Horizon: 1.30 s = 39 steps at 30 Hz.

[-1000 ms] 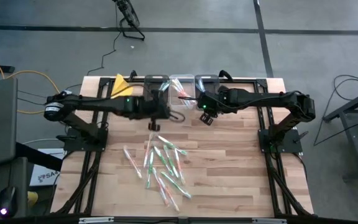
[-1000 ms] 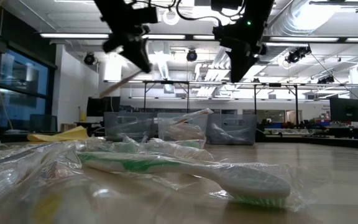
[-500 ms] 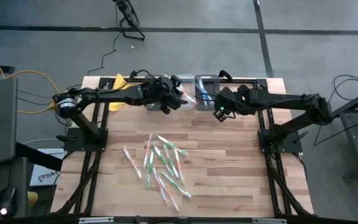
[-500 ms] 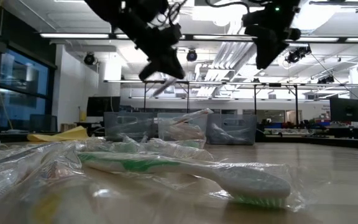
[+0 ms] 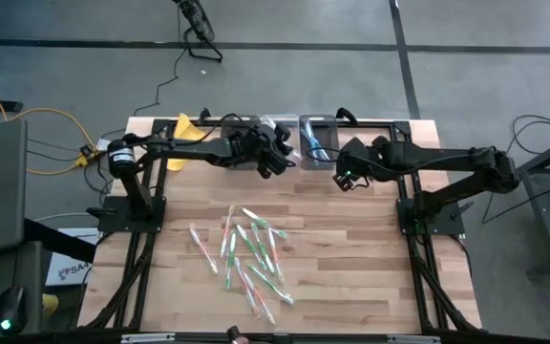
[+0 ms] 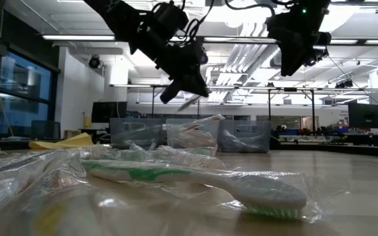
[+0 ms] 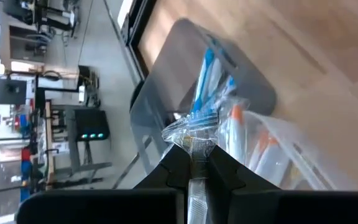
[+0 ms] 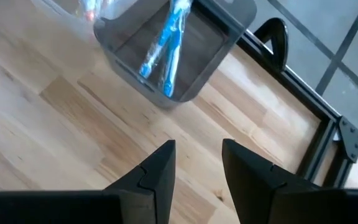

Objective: Pick & Place Toothbrushes
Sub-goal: Put the orange toothbrush into the transparent bin

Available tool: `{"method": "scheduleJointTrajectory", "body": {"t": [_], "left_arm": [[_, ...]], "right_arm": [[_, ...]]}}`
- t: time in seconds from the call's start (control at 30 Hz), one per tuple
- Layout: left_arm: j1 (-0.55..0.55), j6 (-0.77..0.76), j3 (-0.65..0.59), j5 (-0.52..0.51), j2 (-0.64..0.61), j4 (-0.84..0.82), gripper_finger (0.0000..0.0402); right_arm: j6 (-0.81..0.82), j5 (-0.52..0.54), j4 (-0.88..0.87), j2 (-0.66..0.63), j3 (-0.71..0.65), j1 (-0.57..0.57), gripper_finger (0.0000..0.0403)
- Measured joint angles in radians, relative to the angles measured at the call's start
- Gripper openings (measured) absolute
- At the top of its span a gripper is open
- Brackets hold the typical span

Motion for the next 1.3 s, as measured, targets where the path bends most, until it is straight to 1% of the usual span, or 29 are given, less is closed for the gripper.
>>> {"method": "scheduleJointTrajectory", "body": {"t": [0.13, 0.2, 0.27, 0.47, 0.57, 0.67, 0.83, 1.0, 1.1, 1.3], "left_arm": [[-0.013, -0.065, 0.000, 0.060, 0.000, 0.000, 0.0015], [-0.014, -0.070, 0.000, 0.080, 0.001, -0.004, 0.0015], [-0.012, -0.070, 0.002, 0.087, 0.027, 0.019, 0.0015], [-0.011, -0.071, 0.001, 0.080, 0.083, 0.072, 0.0015], [-0.011, -0.073, 0.001, 0.046, 0.129, 0.126, 0.0015], [-0.004, -0.076, 0.001, 0.015, 0.147, 0.168, 0.0015], [0.018, -0.083, 0.001, 0.007, 0.151, 0.115, 0.0015], [0.044, -0.087, 0.001, -0.010, 0.150, 0.097, 0.0015], [0.052, -0.067, 0.001, 0.022, 0.153, 0.048, 0.0015], [0.054, -0.041, 0.004, 0.020, 0.189, 0.064, 0.0015]], "right_arm": [[0.000, -0.001, 0.036, 0.004, 0.000, -0.001, 0.0125], [0.000, 0.000, 0.050, 0.004, 0.000, -0.001, 0.0125], [0.000, 0.000, 0.061, 0.004, 0.000, -0.001, 0.0125], [0.006, -0.003, 0.078, 0.004, 0.000, -0.001, 0.0125], [0.006, -0.007, 0.079, 0.004, 0.000, -0.001, 0.0125], [0.006, -0.007, 0.079, 0.004, 0.000, -0.001, 0.0125], [0.006, -0.008, 0.078, 0.004, 0.000, -0.001, 0.0125], [-0.002, -0.008, 0.079, 0.004, 0.001, -0.001, 0.0125], [-0.002, -0.008, 0.079, 0.004, 0.001, -0.001, 0.0125], [-0.004, -0.008, 0.087, 0.005, 0.001, -0.001, 0.0125]]}}
